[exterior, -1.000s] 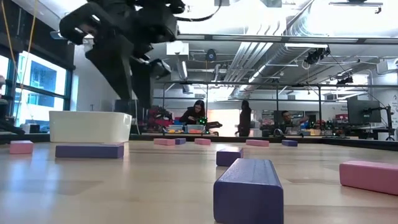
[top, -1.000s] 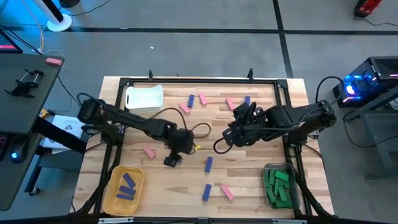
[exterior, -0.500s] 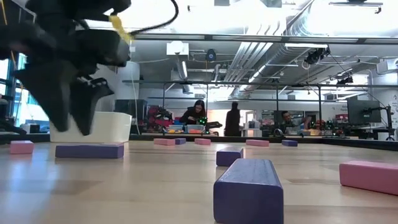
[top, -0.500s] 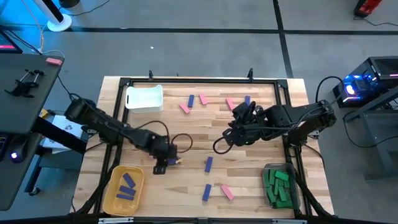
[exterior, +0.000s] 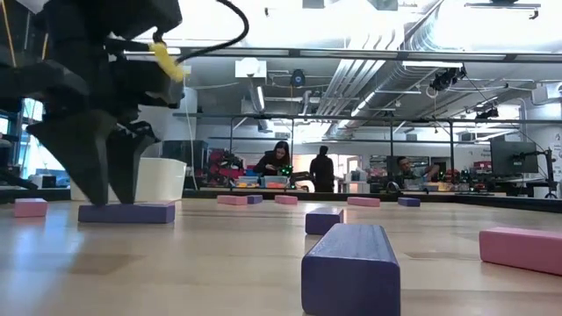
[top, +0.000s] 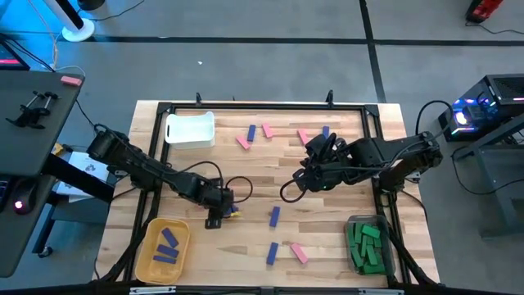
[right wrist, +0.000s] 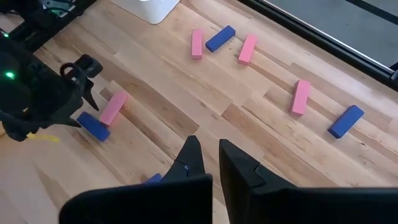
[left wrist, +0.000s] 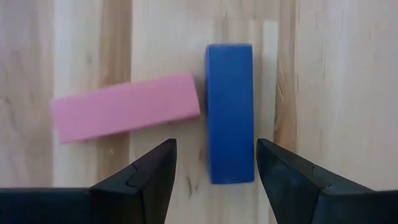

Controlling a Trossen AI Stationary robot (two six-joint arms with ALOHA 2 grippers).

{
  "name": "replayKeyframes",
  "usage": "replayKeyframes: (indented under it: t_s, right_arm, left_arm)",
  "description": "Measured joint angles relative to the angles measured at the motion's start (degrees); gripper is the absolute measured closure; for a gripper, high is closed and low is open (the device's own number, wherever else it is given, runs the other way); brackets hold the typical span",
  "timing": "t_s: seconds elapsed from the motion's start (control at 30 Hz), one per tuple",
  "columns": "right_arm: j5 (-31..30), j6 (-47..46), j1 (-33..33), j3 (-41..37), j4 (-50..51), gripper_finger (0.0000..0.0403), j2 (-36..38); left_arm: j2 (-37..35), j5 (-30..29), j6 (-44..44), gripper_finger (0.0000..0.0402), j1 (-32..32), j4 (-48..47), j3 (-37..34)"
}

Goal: Sort blocks
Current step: Put the purple block into the yellow bin

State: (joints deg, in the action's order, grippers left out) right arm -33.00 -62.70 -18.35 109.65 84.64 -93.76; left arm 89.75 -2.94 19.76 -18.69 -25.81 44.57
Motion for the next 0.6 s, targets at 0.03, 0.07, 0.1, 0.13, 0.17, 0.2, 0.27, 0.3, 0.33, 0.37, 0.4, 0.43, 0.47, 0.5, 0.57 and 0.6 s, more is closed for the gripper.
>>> replayKeyframes:
  t_s: [0.03,0.07,0.1,0.13,0.17,0.2,0.27,0.3,0.33,0.37,0.4,0.43,0.47,0.5,0.57,0.6]
  right_arm:
    - [-0.02,-0.01,0.0,0.0,0.0,0.0403,0.0]
    - [0.0,-0.02,0.0,0.0,-0.02,0.0403,0.0]
    - [-0.02,-0.02,0.0,0.0,-0.02,0.0403,0.0]
    - [-0.02,-0.02,0.0,0.0,-0.02,0.0403,0.0]
    - [-0.02,0.0,0.0,0.0,-0.02,0.0403,0.0]
    - [-0.02,-0.01,0.0,0.0,-0.04,0.0403,0.0]
    - [-0.01,-0.02,0.0,0.0,-0.04,0.0403,0.0]
    - [-0.02,-0.01,0.0,0.0,-0.04,0.0403,0.0]
    - [-0.02,-0.01,0.0,0.0,-0.07,0.0403,0.0]
    - [-0.02,-0.02,0.0,0.0,-0.07,0.0403,0.0]
    - [-0.02,0.0,0.0,0.0,-0.09,0.0403,0.0]
    - [-0.02,0.03,0.0,0.0,-0.09,0.0403,0.0]
    - [-0.02,0.06,0.0,0.0,-0.09,0.0403,0.0]
    - [-0.02,0.13,0.0,0.0,-0.08,0.0403,0.0]
    - [-0.02,0.65,0.0,0.0,-0.07,0.0403,0.0]
    - [-0.02,1.28,0.0,0.0,-0.07,0.0403,0.0]
  left_arm:
    - [0.52,0.9,-0.32,0.0194,0.23,0.48,-0.01]
    - [1.09,1.4,-0.37,0.0194,0.36,1.39,0.01]
    - [1.58,1.73,-0.43,0.0194,0.39,1.86,0.01]
    - [2.14,2.24,-0.43,0.0194,0.41,2.05,0.01]
    - [2.88,2.57,-0.43,0.0194,0.41,2.83,0.01]
    - [3.53,2.53,-0.48,0.0194,0.41,3.13,0.15]
    - [4.47,2.77,-0.98,0.0195,0.41,3.18,0.22]
    - [5.03,2.87,-0.97,0.0199,0.41,3.16,0.23]
    - [5.15,2.87,-0.94,0.0208,0.39,2.8,0.31]
    - [5.22,2.77,-0.98,0.0223,0.31,2.17,0.38]
    - [5.22,2.67,-1.0,0.0246,0.27,1.31,0.63]
    - [4.88,2.6,-1.0,0.0277,0.18,-0.26,0.99]
    - [4.2,2.66,-1.0,0.0312,0.03,-1.62,1.26]
    - [3.29,4.15,-0.89,0.0345,-0.19,-3.52,1.38]
    - [-0.13,7.65,-0.16,0.0358,-0.68,-8.57,0.84]
    - [-2.32,9.02,0.76,0.0358,-0.83,-9.44,0.71]
